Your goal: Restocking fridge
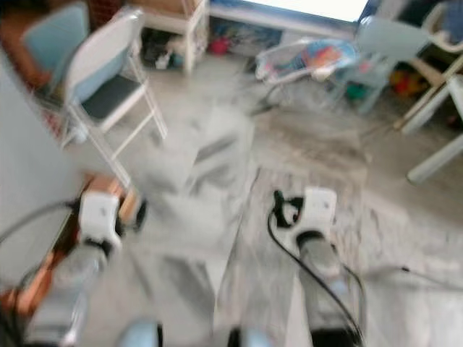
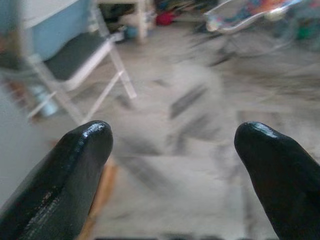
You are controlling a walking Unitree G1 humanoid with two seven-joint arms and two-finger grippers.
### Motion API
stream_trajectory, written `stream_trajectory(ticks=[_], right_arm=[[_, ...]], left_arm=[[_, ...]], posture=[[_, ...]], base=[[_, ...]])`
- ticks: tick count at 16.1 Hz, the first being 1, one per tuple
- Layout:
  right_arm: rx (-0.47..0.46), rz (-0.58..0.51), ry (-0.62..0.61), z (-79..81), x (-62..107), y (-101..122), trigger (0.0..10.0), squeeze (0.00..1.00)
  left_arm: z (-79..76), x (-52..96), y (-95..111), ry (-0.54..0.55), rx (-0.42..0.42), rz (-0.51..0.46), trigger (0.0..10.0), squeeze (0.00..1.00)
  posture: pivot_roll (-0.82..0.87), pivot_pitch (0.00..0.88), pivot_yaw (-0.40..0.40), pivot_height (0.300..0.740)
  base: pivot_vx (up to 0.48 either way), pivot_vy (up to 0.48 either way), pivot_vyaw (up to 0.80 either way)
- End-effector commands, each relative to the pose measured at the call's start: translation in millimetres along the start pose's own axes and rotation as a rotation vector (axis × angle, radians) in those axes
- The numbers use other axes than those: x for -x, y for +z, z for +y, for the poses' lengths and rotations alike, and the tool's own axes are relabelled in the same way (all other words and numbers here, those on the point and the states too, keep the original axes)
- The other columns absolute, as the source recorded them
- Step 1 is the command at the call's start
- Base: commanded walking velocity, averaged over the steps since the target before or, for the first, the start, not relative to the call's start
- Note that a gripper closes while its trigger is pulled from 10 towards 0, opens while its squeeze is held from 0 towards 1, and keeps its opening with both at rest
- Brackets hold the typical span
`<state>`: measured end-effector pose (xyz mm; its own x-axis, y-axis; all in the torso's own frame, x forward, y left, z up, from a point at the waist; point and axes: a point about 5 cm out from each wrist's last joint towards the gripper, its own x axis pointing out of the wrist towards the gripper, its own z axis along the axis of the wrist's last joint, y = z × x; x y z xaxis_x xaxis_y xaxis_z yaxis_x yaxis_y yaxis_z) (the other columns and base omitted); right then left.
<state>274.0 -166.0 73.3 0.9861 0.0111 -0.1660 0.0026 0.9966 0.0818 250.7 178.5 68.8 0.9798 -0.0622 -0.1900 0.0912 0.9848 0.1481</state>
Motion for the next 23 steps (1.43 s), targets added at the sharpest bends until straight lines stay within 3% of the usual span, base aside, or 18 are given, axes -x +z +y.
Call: stream_trajectory(ticks=[1,5,15,23], right_arm=[[0.016,-0.004,-0.018,-7.1,-0.5,2.4,10.0,0.00],[0.032,0.013,-0.018,-5.6,-0.4,-1.6,10.0,0.00],[0.075,0.028,-0.048,-11.9,-1.9,-4.7,10.0,0.00],[0.087,0.040,-0.052,-11.0,-0.7,-7.3,10.0,0.00]], left_arm=[[-2.5,-1.1,0.9,0.001,-0.002,0.003,10.0,0.00],[-3.4,-0.9,0.9,-0.008,-0.025,0.001,10.0,0.00],[-5.5,0.0,1.4,-0.012,-0.028,0.004,10.0,0.00],[-9.0,4.5,3.1,-0.036,-0.054,-0.028,10.0,0.00]], posture=[[0.17,0.115,-0.090,0.740],[0.17,0.116,-0.093,0.740],[0.17,0.121,-0.100,0.740],[0.17,0.131,-0.102,0.740]], base=[[0.000,0.454,0.00],[0.000,0.438,0.00],[-0.258,0.405,0.00],[-0.033,0.033,0.00]])
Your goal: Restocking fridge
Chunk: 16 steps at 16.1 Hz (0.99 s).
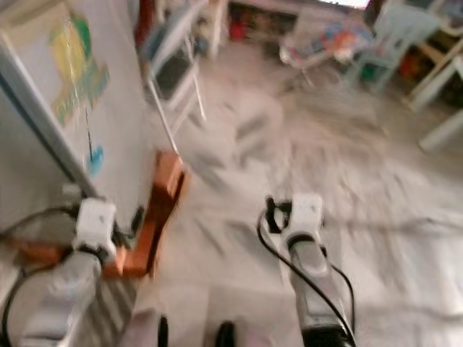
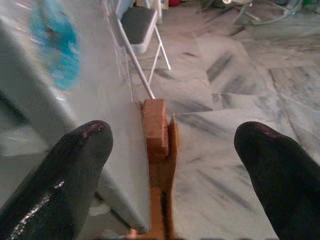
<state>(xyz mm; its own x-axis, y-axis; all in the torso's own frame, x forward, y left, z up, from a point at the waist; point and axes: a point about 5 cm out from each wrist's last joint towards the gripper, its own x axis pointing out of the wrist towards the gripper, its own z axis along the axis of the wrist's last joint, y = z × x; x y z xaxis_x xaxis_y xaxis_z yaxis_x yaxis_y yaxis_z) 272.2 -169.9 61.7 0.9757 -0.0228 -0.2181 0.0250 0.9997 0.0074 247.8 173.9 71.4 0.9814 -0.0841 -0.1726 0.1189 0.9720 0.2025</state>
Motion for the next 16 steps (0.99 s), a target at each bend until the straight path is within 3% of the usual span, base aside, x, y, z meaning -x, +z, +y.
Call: stream_trajectory(ticks=[1,4,9,14,16], right_arm=[[0.018,-0.010,-0.018,-6.4,-0.2,3,10.0,0.00],[0.017,-0.010,-0.018,-6.1,-0.1,2,10.0,0.00],[0.011,-0.014,-0.012,-4.9,0.6,3,10.0,0.00],[0.019,-0.027,0.078,-2.0,11.3,4,10.0,0.00],[0.037,-0.028,0.087,-3.2,14.6,4,10.0,0.00]], left_arm=[[-4.3,1.2,1,-0.018,0.017,-0.013,10.0,0.00],[-1.5,0.2,2,-0.005,0.039,-0.026,10.0,0.00],[12.4,-4.8,4,0.086,0.006,-0.063,10.0,0.00],[69.7,-36.3,11,0.253,-0.037,-0.059,10.0,0.00],[83.9,-46.2,19,0.289,-0.028,-0.071,10.0,0.00]], posture=[[0.17,0.131,-0.105,0.740],[0.17,0.131,-0.105,0.740],[0.17,0.132,-0.111,0.740],[0.14,0.143,-0.118,0.740],[0.12,0.148,-0.121,0.740]], base=[[0.000,0.000,0.00],[0.000,0.000,0.00],[0.000,0.000,0.00],[0.000,0.000,0.00],[0.000,0.000,0.00]])
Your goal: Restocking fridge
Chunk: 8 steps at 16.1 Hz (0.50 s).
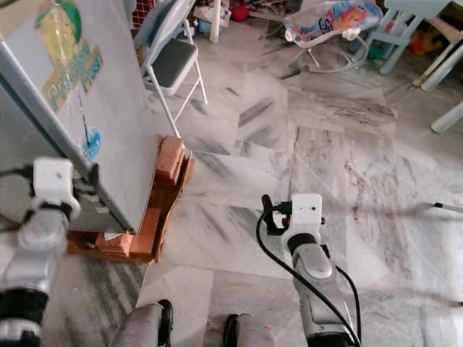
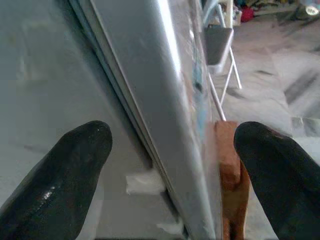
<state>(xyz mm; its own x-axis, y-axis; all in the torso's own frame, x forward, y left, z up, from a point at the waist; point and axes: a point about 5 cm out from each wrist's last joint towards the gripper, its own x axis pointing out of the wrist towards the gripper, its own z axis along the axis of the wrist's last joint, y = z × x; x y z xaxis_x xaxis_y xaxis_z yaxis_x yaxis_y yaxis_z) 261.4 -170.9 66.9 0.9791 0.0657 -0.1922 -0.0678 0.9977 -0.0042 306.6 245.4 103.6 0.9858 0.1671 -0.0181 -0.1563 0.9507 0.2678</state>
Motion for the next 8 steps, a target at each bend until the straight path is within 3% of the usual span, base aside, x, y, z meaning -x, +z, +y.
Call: stream_trajectory(ticks=[1,5,8], right_arm=[[0.005,-0.003,0.003,-1.7,3.7,1,10.0,0.00],[0.023,0.003,-0.002,-4.0,8.8,0,10.0,0.00],[0.040,0.020,-0.008,-8.2,13.9,-3,10.0,0.00]], left_arm=[[3.6,-4.0,-4,0.018,0.030,0.029,10.0,0.00],[-2.2,7.7,-14,-0.014,0.034,0.035,10.0,0.00],[-2.6,43.5,-28,-0.031,0.068,0.068,10.0,0.00]], posture=[[0.12,0.148,-0.121,0.740],[0.12,0.153,-0.118,0.740],[0.13,0.163,-0.120,0.740]], base=[[0.000,0.000,0.00],[0.000,0.326,0.00],[0.000,0.101,0.00]])
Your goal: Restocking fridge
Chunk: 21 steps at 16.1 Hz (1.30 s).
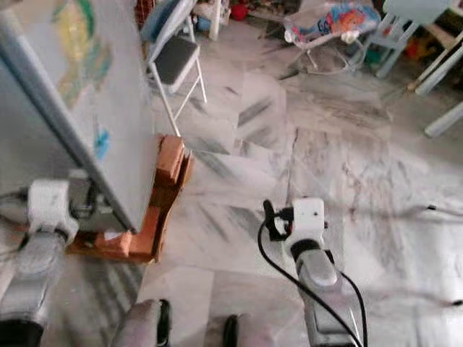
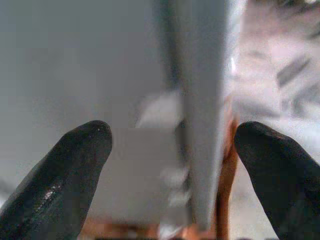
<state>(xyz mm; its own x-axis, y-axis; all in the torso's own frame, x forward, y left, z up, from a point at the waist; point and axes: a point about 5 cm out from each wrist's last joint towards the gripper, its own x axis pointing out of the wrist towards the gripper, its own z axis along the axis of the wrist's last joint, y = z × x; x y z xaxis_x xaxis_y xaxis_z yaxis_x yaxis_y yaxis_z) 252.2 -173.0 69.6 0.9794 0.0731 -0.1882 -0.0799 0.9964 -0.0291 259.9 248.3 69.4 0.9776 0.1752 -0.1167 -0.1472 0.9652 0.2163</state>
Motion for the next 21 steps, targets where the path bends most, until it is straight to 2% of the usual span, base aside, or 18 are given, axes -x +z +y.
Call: stream_trajectory(ticks=[1,2,5,6,11,17,20,21], right_arm=[[0.015,0.026,-0.015,-6.9,4.6,-4,10.0,0.00],[0.016,0.028,-0.014,-7.3,5.2,-5,10.0,0.00],[0.018,0.031,-0.011,-6.2,6.0,-5,10.0,0.00],[0.017,0.033,-0.011,-5.4,6.6,-5,10.0,0.00],[0.015,0.032,-0.018,-3.8,5.0,-5,10.0,0.00],[0.012,0.030,-0.019,-1.7,2.4,-5,10.0,0.00],[0.016,0.030,-0.019,-0.3,0.1,-5,10.0,0.00],[0.018,0.030,-0.022,-0.5,0.0,-5,10.0,0.00]], left_arm=[[-4.8,4.5,8,-0.025,0.013,-0.028,10.0,0.00],[-5.5,12.5,8,-0.032,0.009,-0.030,10.0,0.00],[-7.7,24.1,11,-0.044,0.023,-0.029,10.0,0.00],[-13.0,27.9,13,-0.065,0.030,-0.020,10.0,0.00],[-33.5,28.5,23,-0.127,0.041,-0.035,10.0,0.00],[-49.4,33.7,29,-0.169,0.048,-0.044,10.0,0.00],[-61.8,35.1,31,-0.268,0.095,-0.053,10.0,0.00],[-62.1,34.7,31,-0.269,0.097,-0.051,10.0,0.00]], posture=[[0.13,0.164,-0.121,0.740],[0.14,0.166,-0.122,0.740],[0.14,0.166,-0.122,0.740],[0.14,0.168,-0.119,0.740],[0.14,0.165,-0.111,0.740],[0.15,0.160,-0.111,0.740],[0.16,0.154,-0.117,0.740],[0.16,0.154,-0.117,0.740]], base=[[0.000,0.000,0.00],[0.000,0.000,0.00],[0.000,0.000,0.00],[0.000,0.270,0.00],[0.000,0.427,0.00],[0.000,0.000,0.00],[0.000,0.000,0.00],[0.000,0.000,0.00]])
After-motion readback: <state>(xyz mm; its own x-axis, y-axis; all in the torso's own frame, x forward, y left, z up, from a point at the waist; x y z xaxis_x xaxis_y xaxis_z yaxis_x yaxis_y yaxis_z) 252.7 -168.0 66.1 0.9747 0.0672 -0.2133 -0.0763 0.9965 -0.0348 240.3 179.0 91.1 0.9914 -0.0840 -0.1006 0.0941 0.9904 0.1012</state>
